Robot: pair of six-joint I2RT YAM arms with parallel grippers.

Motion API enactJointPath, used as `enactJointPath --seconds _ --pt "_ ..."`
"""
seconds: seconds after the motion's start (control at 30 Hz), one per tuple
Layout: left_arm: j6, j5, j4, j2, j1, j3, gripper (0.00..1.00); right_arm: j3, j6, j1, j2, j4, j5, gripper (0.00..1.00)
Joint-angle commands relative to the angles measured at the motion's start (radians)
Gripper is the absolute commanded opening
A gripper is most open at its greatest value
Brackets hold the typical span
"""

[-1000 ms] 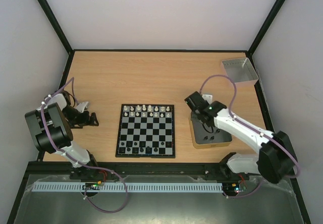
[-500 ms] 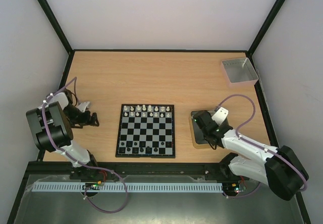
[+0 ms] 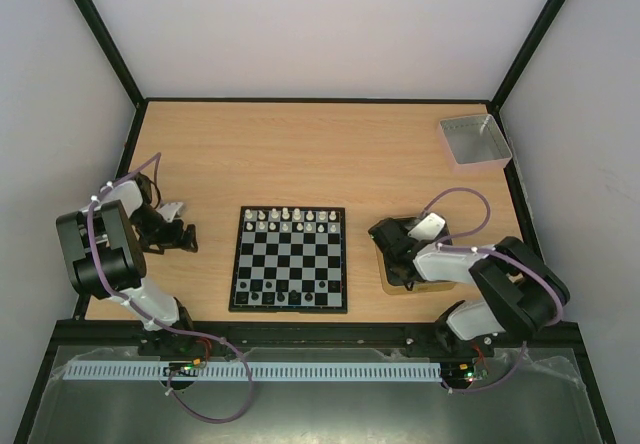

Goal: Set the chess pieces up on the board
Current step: Place the chess piece in the storage box.

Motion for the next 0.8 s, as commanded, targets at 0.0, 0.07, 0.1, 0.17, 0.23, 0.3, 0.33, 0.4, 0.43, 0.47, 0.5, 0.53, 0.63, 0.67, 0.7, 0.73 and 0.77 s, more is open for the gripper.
enactJointPath --seconds 0.0,0.07,0.1,0.17,0.23,0.3,0.33,0.4,0.43,0.47,0.5,0.53,0.63,0.67,0.7,0.73,0.77 --pt "-0.001 0.029 0.007 0.052 -0.01 -0.03 0.99 0.03 0.031 0.005 0.052 0.016 0.051 0.03" --pt "-0.001 0.03 0.008 0.053 -0.01 -0.03 0.99 0.039 0.022 0.005 0.056 0.017 0.039 0.06" --pt "-0.001 0.03 0.007 0.053 -0.011 -0.03 0.99 0.042 0.02 0.005 0.056 0.014 0.036 0.07" --pt "0.001 0.031 0.007 0.052 -0.012 -0.03 0.99 0.051 0.023 0.005 0.066 -0.001 0.027 0.08" --pt "0.001 0.03 0.007 0.049 -0.011 -0.029 0.99 0.064 0.016 0.005 0.082 -0.011 0.009 0.11" --pt "0.001 0.033 0.007 0.047 -0.012 -0.029 0.99 0.079 0.005 0.005 0.094 -0.024 -0.008 0.14" --pt "0.002 0.033 0.006 0.047 -0.011 -0.029 0.99 0.084 0.001 0.005 0.098 -0.03 -0.015 0.17" --pt "0.003 0.035 0.005 0.045 -0.012 -0.029 0.99 0.089 -0.001 0.005 0.103 -0.039 -0.02 0.21" --pt "0.004 0.036 0.006 0.043 -0.012 -0.029 0.99 0.091 0.003 0.005 0.102 -0.046 -0.017 0.24" --pt "0.005 0.039 0.005 0.041 -0.012 -0.028 0.99 0.091 0.003 0.005 0.1 -0.049 -0.015 0.27" --pt "0.005 0.039 0.005 0.039 -0.012 -0.029 0.99 0.092 0.001 0.005 0.099 -0.051 -0.014 0.3" --pt "0.005 0.039 0.006 0.037 -0.012 -0.029 0.99 0.092 0.003 0.004 0.095 -0.056 -0.012 0.31" --pt "0.005 0.041 0.005 0.032 -0.012 -0.028 0.99 0.089 0.002 0.004 0.073 -0.06 -0.005 0.35" --pt "0.007 0.041 0.006 0.031 -0.011 -0.029 0.99 0.088 0.002 0.005 0.065 -0.061 -0.004 0.36" --pt "0.007 0.041 0.005 0.03 -0.011 -0.028 0.99 0.089 -0.002 0.005 0.06 -0.064 -0.003 0.36" --pt "0.007 0.041 0.005 0.027 -0.011 -0.029 0.99 0.091 -0.003 0.005 0.057 -0.071 0.001 0.37" --pt "0.007 0.041 0.006 0.025 -0.012 -0.029 0.99 0.091 -0.004 0.005 0.054 -0.073 0.004 0.39"
